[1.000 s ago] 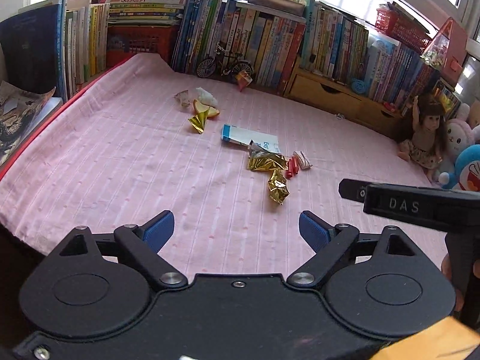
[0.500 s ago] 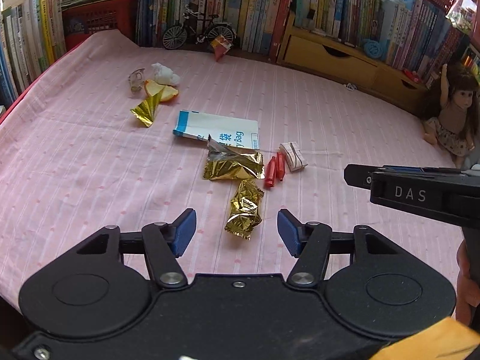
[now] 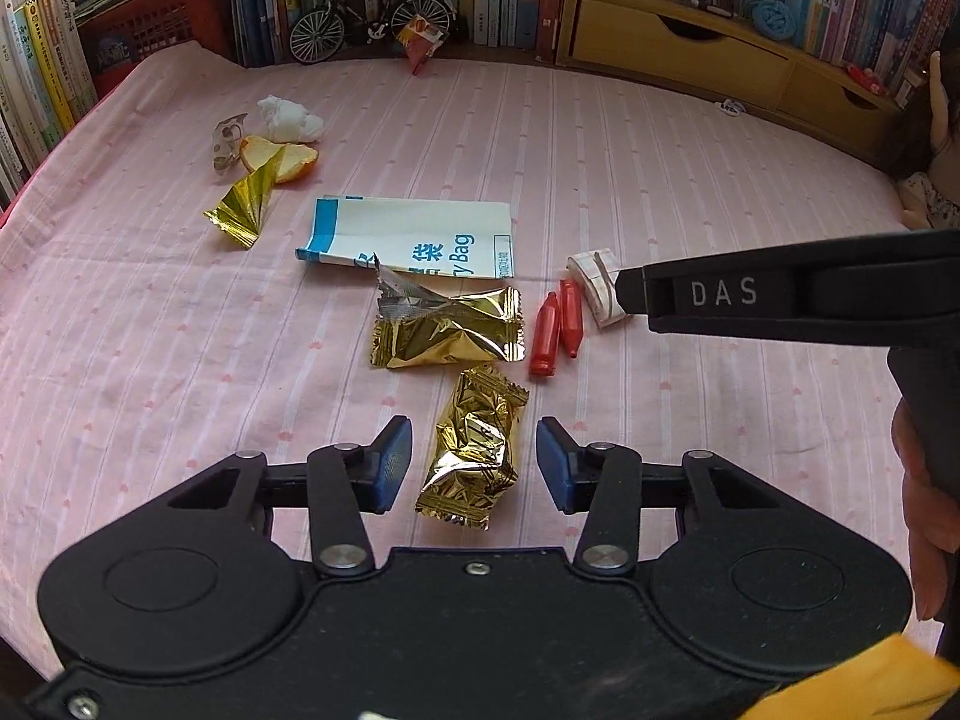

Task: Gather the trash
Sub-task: 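Grasp the small gold foil packet with the left gripper while the right grasps the string-tied white box, then lift both held items and carry them toward the bed edge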

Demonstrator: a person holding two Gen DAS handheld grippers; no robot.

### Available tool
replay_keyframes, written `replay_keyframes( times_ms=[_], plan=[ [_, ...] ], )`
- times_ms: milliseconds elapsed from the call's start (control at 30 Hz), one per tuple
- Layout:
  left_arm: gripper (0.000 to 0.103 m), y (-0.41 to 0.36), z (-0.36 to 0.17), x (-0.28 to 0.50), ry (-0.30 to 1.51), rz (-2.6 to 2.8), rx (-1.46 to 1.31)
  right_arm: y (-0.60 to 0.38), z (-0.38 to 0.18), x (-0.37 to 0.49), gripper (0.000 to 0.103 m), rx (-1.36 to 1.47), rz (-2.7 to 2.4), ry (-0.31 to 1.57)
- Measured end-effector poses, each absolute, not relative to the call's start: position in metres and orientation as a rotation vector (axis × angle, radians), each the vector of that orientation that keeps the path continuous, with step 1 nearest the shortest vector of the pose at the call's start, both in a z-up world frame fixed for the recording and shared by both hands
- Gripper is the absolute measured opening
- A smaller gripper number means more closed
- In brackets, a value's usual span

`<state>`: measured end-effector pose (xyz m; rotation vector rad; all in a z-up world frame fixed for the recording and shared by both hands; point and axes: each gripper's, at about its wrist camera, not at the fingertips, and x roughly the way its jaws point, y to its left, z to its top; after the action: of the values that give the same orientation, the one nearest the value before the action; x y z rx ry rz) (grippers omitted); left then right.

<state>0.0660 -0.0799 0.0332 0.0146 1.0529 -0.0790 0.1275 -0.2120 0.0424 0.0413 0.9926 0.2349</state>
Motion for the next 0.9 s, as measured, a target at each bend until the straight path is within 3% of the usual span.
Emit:
replay_keyframes(
  times_ms=[500,733,900],
  plan=[
    [0.032,-0.077,0.020,0.076,1.102,-0.062,-0.047,-0.204,0.014,0.152,0.052,0.053,0.258,1.049],
    [0.026,-0.076,0.025,0.074,1.086,-0.069,-0.068,-0.204,0.015,0.152,0.033,0.054,0.272,1.053],
    [0.026,-0.074,0.033,0.073,1.059,-0.055,-0.076,-0.207,0.018,0.148,0.030,0.069,0.259,1.053]
  ],
)
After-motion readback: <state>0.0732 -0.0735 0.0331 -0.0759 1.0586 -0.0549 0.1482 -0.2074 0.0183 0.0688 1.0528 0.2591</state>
